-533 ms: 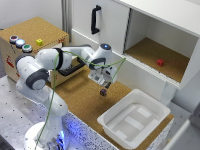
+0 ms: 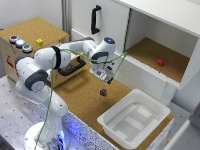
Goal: Push left the purple block
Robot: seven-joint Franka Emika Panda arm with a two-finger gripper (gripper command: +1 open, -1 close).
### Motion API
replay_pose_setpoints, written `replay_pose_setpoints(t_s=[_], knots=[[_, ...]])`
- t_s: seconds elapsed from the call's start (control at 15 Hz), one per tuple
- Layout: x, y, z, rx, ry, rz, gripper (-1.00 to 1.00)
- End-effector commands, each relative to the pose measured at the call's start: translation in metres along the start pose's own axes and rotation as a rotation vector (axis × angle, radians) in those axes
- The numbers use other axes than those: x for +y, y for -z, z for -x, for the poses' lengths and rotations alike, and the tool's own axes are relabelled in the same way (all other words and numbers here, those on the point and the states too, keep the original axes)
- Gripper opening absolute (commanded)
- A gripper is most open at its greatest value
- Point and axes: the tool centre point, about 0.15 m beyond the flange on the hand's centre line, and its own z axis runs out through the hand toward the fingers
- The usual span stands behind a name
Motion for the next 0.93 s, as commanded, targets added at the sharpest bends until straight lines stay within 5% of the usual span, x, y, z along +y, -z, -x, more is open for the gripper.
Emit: replay_pose_setpoints(t_s=[0.0, 0.27, 0.6, 0.67, 0.87], knots=[[0.023, -0.006, 0.004, 0.014, 0.027, 0.039, 1.00], [0.072, -0.025, 0.011, 0.052, 0.065, 0.133, 1.00], [0.087, -0.066, 0.027, 0.121, 0.190, 0.110, 1.00], [0.084, -0.072, 0.026, 0.150, 0.187, 0.105, -1.00], [0.074, -0.092, 0.015, 0.150, 0.180, 0.114, -1.00]])
